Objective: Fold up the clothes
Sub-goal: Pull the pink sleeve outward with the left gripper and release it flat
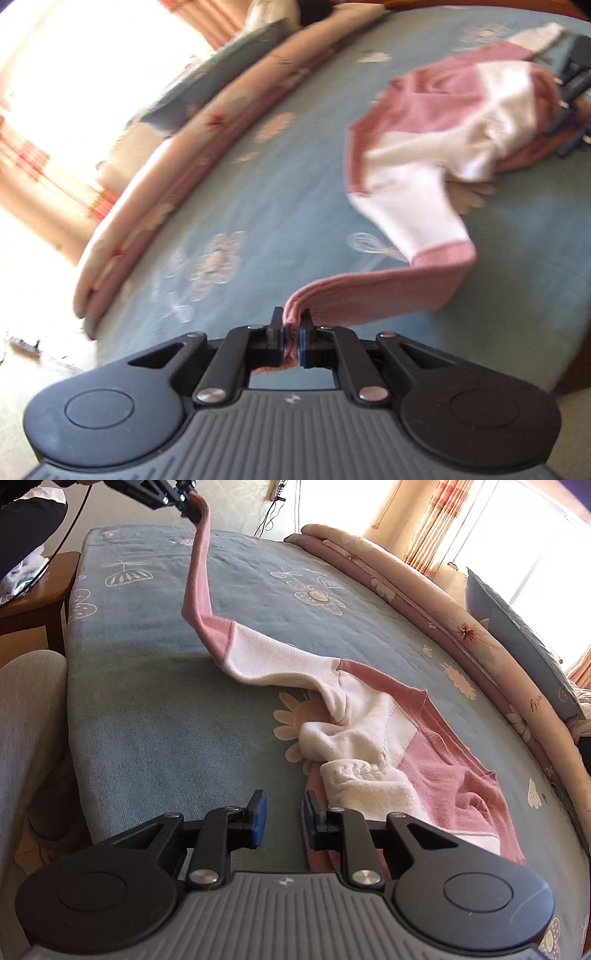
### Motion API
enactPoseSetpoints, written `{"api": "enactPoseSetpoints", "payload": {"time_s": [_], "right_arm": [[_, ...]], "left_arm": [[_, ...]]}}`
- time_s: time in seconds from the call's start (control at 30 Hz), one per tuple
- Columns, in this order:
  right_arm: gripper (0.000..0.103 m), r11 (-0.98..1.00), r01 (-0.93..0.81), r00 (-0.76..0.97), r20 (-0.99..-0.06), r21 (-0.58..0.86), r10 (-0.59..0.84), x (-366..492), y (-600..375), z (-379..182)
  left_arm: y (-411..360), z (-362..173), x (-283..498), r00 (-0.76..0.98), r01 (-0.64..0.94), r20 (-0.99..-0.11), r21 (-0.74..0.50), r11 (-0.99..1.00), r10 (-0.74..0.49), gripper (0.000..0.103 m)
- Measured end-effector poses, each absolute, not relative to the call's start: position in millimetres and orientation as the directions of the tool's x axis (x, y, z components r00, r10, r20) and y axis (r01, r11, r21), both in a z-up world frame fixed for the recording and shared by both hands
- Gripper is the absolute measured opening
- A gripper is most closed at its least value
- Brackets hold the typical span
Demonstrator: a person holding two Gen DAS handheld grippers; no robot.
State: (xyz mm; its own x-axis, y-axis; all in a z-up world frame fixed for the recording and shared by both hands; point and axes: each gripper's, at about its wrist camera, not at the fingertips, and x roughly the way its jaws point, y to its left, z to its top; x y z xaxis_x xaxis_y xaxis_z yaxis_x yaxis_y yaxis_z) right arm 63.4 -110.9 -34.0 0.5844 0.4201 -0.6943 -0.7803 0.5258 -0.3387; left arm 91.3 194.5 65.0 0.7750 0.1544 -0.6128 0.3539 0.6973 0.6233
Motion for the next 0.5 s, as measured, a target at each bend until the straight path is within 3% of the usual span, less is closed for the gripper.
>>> {"api": "enactPoseSetpoints", "payload": {"time_s": [0.1, 0.23, 0.47, 0.5], "right_arm": [[0.025, 0.535, -0.776, 0.588, -0.691, -0.335, 0.421, 65, -113, -33], [0.025, 0.538, -0.773, 0.591, -0.689, -0.337, 0.418, 65, -115, -32], [0.025, 0.535, -0.772, 0.591, -0.698, -0.343, 0.405, 66, -116, -34], [0.025, 0.534, -0.772, 0.59, -0.699, -0.344, 0.404, 67, -115, -35]], "left_arm": [[211, 82, 95, 0.797, 0.275, -0.564, 0.658, 0.701, 0.216, 0.005], [224, 79, 88, 0.789, 0.254, -0.563, 0.661, 0.706, 0.244, 0.005], [233, 8, 61, 0.639, 0.396, -0.727, 0.59, 0.704, 0.25, 0.007], [235, -4, 59, 0.611, 0.41, -0.749, 0.576, 0.707, 0.256, 0.011]]}}
